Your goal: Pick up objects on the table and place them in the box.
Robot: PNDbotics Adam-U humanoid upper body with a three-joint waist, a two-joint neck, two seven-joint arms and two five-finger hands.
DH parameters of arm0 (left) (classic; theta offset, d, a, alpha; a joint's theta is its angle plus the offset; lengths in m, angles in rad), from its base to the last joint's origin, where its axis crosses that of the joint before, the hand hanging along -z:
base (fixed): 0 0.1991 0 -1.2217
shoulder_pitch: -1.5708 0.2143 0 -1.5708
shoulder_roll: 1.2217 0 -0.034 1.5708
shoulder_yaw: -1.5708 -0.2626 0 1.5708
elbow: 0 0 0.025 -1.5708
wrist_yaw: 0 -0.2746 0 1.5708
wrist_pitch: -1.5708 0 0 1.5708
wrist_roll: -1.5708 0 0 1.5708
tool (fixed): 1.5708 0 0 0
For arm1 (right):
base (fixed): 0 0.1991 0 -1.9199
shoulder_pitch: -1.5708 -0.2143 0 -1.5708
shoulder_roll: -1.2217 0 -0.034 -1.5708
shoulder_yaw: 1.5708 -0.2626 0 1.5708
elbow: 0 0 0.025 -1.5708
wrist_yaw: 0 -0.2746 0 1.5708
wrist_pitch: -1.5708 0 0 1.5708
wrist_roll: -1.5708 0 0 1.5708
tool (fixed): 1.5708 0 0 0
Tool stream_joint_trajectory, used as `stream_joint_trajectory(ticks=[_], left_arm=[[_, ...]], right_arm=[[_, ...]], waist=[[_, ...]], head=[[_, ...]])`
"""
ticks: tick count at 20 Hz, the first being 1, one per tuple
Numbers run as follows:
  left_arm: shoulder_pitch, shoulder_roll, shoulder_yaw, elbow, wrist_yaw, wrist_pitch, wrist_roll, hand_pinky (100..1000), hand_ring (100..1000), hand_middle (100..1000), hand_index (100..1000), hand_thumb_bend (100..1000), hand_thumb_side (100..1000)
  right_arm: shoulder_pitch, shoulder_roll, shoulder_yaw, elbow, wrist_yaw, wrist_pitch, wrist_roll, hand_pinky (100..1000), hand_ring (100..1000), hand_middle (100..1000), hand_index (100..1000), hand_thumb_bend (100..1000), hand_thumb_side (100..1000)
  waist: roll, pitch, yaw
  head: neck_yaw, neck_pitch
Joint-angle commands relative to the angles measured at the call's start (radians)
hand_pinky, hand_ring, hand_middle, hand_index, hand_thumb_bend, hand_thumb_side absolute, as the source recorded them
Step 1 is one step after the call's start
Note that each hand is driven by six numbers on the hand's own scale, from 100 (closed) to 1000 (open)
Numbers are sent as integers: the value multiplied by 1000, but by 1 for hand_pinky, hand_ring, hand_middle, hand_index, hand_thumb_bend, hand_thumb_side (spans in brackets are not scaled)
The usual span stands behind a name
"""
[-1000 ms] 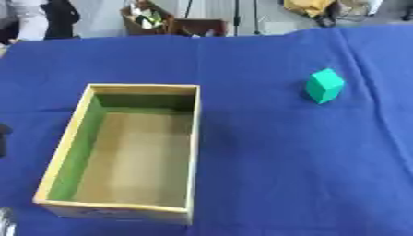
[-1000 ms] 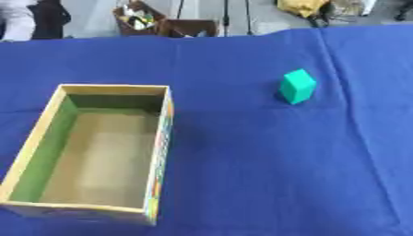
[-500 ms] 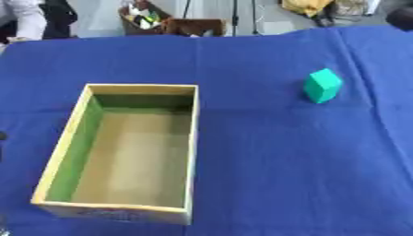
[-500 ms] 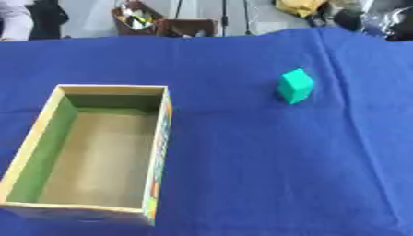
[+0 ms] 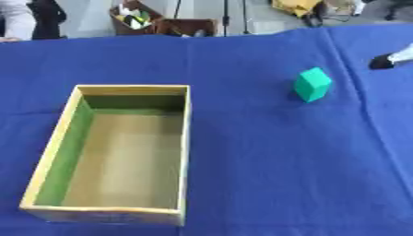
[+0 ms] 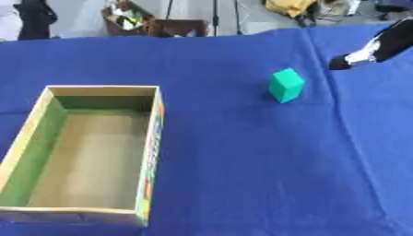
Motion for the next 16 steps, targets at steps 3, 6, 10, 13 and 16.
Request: stream_joint_trajectory(ticks=[3,6,10,13,16], left_arm=[[-1,23,-10,-19,-5,-1,-7,100,356,415,503,100,883],[-1,23,-12,-19,-4,-1,-11,100,356,416,503,100,884],[-1,21,-15,-19,-4,0,-17,100,356,416,502,100,884],[-2,19,-17,-19,-4,0,-21,100,356,417,502,100,884],[-5,16,-18,-19,-3,-1,-24,100,356,417,502,100,884]], right_arm=[[-62,-1,18,45,7,-29,110,832,924,949,1000,590,812],[-88,28,33,82,15,-38,119,829,935,949,1000,563,776],[-123,74,55,134,27,-59,119,822,937,938,1000,525,739],[-141,107,74,166,37,-76,122,823,952,935,1000,501,704],[-147,131,94,189,44,-93,139,824,960,935,1000,481,684]], waist=[[-4,-20,5],[-5,-19,10],[-4,-14,14],[-3,-9,16],[-2,-5,19]], head=[[-10,-6],[-16,-8],[-29,-9],[-38,-9],[-46,-11]])
